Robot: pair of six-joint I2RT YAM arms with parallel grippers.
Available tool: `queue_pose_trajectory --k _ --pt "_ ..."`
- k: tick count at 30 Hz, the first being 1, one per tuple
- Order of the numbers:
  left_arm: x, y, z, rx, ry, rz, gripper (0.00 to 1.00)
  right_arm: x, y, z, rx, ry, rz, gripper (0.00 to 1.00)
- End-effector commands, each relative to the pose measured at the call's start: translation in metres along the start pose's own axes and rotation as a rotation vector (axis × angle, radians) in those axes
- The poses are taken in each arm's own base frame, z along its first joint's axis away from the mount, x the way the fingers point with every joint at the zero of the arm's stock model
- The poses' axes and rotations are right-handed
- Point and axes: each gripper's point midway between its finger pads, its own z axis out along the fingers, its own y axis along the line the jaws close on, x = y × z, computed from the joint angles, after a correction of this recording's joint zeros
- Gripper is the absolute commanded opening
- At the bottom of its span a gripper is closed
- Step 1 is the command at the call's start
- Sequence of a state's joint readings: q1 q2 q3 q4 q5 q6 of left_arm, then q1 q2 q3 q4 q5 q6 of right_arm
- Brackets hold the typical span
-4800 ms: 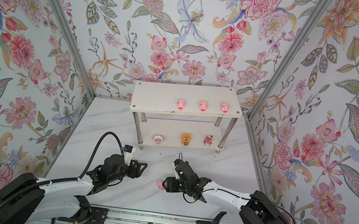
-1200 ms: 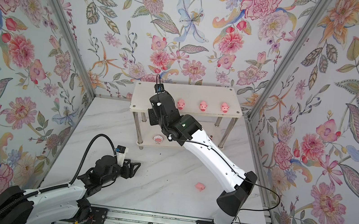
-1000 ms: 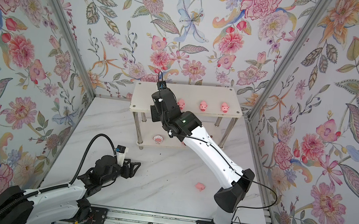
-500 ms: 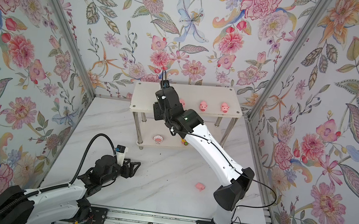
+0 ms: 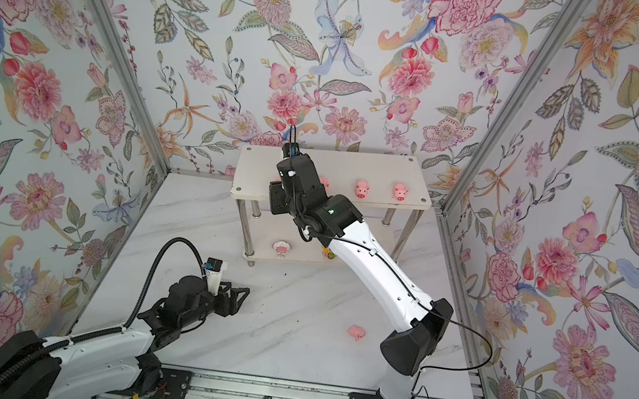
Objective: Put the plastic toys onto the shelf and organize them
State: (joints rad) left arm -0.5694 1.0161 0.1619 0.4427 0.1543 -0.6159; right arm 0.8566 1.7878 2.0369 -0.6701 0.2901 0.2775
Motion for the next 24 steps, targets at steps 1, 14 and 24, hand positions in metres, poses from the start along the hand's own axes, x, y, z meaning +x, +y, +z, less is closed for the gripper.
queue_pose_trajectory --k 1,14,24 --pt "0.001 0.002 -0.001 0.004 0.000 0.010 0.76 -0.001 0.009 -0.013 -0.043 0.006 0.019 0.52" --pt "0.001 0.001 0.000 0.009 0.005 0.008 0.76 -0.005 0.008 -0.025 -0.044 -0.034 0.032 0.61" --pt "-0.002 0.002 -0.001 0.006 0.001 0.008 0.76 -0.014 0.001 -0.001 -0.005 -0.040 0.004 0.64"
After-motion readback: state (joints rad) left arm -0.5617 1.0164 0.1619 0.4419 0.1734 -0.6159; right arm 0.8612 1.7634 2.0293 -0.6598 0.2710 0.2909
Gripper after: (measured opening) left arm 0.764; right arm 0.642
